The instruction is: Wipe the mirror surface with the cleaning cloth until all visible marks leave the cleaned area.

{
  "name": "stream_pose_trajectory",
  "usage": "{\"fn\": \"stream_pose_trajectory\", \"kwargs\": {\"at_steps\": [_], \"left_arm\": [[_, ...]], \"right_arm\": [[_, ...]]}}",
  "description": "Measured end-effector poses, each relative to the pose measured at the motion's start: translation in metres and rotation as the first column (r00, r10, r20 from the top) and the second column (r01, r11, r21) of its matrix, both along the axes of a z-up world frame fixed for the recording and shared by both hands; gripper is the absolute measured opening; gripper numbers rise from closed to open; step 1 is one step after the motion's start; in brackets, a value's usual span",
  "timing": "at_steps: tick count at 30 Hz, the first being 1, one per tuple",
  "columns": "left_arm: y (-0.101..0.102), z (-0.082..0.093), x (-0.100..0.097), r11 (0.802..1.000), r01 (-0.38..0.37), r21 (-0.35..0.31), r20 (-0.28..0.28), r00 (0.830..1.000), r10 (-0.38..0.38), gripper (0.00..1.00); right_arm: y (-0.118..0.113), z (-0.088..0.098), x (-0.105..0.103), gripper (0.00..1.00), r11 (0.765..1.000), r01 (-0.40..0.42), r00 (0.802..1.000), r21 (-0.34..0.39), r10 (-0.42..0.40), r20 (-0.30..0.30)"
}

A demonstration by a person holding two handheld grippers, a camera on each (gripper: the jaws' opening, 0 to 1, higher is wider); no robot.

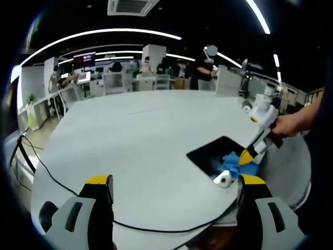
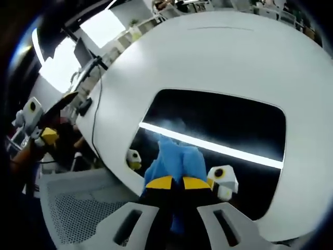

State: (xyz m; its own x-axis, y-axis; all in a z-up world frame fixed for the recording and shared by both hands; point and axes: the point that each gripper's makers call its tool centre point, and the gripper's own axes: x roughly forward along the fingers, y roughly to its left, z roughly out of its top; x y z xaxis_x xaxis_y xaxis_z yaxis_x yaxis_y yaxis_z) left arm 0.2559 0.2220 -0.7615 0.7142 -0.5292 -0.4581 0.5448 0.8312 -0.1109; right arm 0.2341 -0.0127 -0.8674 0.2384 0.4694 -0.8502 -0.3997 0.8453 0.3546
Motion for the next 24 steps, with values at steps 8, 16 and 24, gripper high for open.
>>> {"fn": "stream_pose_trajectory", "kwargs": {"at_steps": [8, 16, 24], "left_arm": [[0.000, -0.002, -0.001, 1.000, -0.003, -0.001, -0.003, 1.000, 0.003, 1.00], [-0.002, -0.001, 0.000, 1.000, 0.002, -0.005, -0.002, 1.000, -0.002, 1.00], [0.000, -0.001, -0.001, 1.000, -0.002, -0.007, -0.002, 1.000, 0.002, 1.00]], "right_arm": [[-0.018, 0.000, -0.002, 0.00, 0.999, 0.032, 0.999, 0.008, -0.032, -0.024], [-0.015, 0.000, -0.001, 0.00, 0.999, 0.031, 0.999, -0.015, -0.031, -0.017], [-0.014, 0.000, 0.007, 0.00, 0.998, 0.050, 0.999, -0.027, -0.051, -0.009]]}}
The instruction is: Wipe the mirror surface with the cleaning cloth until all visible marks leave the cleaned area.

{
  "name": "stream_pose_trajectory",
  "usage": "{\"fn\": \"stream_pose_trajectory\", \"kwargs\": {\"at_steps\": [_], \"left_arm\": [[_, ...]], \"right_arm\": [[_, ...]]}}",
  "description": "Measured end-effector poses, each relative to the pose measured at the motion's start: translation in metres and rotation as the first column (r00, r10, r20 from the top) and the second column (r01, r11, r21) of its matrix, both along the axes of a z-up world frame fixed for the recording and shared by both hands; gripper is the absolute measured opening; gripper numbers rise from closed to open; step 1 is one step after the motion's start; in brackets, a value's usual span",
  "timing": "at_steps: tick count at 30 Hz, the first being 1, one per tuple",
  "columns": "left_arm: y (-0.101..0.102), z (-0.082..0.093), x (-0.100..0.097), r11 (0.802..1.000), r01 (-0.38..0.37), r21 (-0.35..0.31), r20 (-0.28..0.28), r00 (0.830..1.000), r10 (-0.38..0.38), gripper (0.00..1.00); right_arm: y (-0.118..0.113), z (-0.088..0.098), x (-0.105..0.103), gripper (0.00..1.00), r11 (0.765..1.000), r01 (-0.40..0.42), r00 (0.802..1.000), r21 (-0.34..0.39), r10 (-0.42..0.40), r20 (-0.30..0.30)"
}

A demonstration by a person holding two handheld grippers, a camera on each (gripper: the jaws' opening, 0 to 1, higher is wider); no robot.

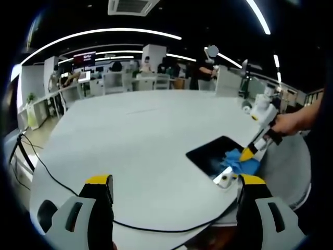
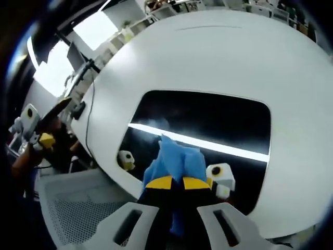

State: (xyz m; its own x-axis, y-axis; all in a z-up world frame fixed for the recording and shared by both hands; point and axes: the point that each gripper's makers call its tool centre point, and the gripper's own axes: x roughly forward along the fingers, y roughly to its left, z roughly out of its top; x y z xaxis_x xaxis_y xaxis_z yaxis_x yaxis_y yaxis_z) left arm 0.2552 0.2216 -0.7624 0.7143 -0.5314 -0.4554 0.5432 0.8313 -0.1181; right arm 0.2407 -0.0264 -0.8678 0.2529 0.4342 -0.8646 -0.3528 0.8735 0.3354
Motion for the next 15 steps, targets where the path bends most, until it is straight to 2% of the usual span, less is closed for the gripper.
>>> {"fn": "stream_pose_trajectory", "kwargs": {"at_steps": [15], "left_arm": [[0.002, -0.003, -0.002, 1.000, -0.009, -0.006, -0.006, 1.000, 0.009, 1.00]], "right_arm": [[0.001, 0.000, 0.048, 0.00, 0.999, 0.029, 0.999, -0.030, -0.028, 0.045]]}}
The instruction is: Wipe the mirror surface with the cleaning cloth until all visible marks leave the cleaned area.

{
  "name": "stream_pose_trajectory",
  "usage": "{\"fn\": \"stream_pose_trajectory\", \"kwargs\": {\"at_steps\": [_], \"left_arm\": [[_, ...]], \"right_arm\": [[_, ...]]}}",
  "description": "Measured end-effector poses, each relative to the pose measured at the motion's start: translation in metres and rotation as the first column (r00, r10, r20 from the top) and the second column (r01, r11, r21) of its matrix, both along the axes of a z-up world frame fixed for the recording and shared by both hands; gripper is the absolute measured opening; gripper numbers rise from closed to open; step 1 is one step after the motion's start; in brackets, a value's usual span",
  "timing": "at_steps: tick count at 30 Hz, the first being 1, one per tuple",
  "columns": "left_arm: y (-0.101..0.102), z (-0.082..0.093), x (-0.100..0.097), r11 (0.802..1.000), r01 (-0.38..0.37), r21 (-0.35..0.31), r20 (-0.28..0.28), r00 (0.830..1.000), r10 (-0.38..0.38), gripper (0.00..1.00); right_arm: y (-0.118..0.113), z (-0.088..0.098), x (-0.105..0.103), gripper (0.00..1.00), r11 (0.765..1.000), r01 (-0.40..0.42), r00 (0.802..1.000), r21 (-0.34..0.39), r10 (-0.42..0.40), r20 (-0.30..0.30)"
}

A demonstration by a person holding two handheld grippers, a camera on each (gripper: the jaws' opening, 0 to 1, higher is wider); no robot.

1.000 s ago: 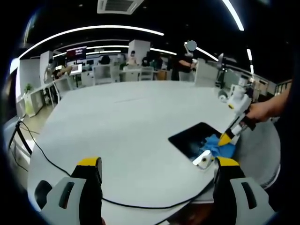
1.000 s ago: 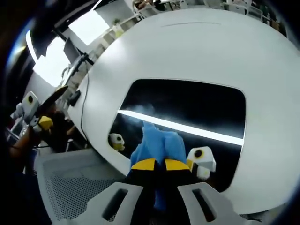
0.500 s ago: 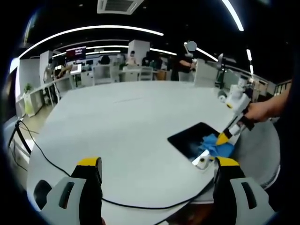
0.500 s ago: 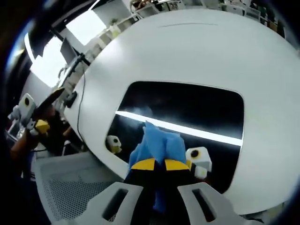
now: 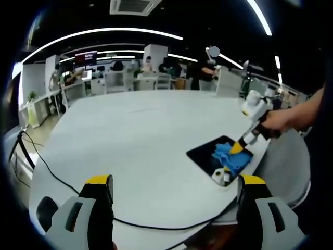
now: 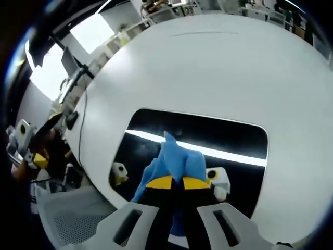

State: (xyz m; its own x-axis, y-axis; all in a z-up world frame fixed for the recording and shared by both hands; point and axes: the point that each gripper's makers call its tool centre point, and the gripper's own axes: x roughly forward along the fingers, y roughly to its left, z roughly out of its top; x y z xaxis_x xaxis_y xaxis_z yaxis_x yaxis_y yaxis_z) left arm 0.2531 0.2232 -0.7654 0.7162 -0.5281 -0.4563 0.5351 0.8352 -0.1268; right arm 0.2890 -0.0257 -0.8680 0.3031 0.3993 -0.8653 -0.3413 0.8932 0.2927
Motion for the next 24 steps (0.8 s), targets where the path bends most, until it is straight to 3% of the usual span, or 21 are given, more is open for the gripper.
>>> {"fn": "stream_pose_trajectory", "kwargs": {"at_steps": [24], "left_arm": [[0.005, -0.001, -0.001, 1.000, -0.003, 0.000, -0.005, 1.000, 0.003, 1.00]], "right_arm": [[0.003, 0.000, 0.063, 0.00, 0.999, 0.021, 1.000, -0.042, -0.020, 0.021]]}}
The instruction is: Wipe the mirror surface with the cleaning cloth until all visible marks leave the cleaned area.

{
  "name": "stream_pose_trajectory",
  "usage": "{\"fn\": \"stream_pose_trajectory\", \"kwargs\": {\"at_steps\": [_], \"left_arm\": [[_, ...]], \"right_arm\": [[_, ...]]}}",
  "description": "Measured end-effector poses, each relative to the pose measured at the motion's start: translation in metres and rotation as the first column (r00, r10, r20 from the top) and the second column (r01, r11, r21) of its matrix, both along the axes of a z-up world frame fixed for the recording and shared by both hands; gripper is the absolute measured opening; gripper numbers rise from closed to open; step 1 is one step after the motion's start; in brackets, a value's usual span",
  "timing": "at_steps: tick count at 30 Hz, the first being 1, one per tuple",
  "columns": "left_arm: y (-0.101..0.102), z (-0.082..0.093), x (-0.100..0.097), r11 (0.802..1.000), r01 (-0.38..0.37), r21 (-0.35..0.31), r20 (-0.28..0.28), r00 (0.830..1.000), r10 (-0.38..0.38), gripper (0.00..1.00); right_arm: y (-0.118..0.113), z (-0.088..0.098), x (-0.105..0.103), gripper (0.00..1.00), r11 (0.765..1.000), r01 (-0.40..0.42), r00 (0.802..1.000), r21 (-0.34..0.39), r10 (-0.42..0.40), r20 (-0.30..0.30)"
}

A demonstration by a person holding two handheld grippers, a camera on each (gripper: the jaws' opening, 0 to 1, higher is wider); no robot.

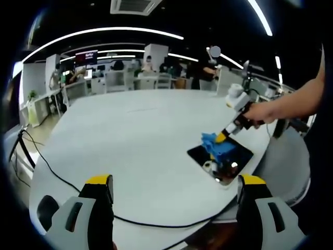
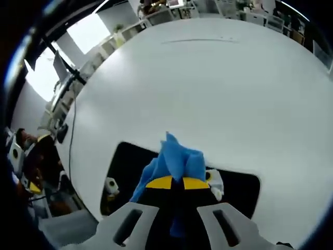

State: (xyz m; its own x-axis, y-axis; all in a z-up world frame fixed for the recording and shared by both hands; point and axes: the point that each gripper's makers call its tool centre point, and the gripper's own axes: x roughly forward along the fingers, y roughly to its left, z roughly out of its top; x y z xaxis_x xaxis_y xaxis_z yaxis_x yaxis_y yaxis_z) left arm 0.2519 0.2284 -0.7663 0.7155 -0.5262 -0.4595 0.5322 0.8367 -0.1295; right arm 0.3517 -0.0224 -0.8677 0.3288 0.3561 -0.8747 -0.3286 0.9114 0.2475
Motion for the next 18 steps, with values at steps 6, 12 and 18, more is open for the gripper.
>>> {"fn": "stream_pose_trajectory", "kwargs": {"at_steps": [6, 12, 18], "left_arm": [[-0.0020, 0.0003, -0.0001, 1.000, 0.003, -0.002, 0.001, 1.000, -0.003, 1.00], [-0.0034, -0.0011, -0.0025, 1.000, 0.006, 0.001, -0.003, 1.000, -0.006, 1.00], [-0.0036, 0.0014, -0.0012, 1.000, 0.007, 0.003, 0.000, 1.000, -0.007, 1.00]], "right_arm": [[0.0005, 0.0002, 0.0014, 0.00, 1.000, -0.024, 1.000, -0.011, 0.024, 0.013], [-0.0009, 0.0004, 0.0017, 0.00, 1.000, -0.028, 0.999, -0.003, 0.028, 0.022], [-0.0024, 0.0012, 0.0003, 0.00, 0.999, -0.046, 0.999, 0.009, 0.045, 0.029]]}}
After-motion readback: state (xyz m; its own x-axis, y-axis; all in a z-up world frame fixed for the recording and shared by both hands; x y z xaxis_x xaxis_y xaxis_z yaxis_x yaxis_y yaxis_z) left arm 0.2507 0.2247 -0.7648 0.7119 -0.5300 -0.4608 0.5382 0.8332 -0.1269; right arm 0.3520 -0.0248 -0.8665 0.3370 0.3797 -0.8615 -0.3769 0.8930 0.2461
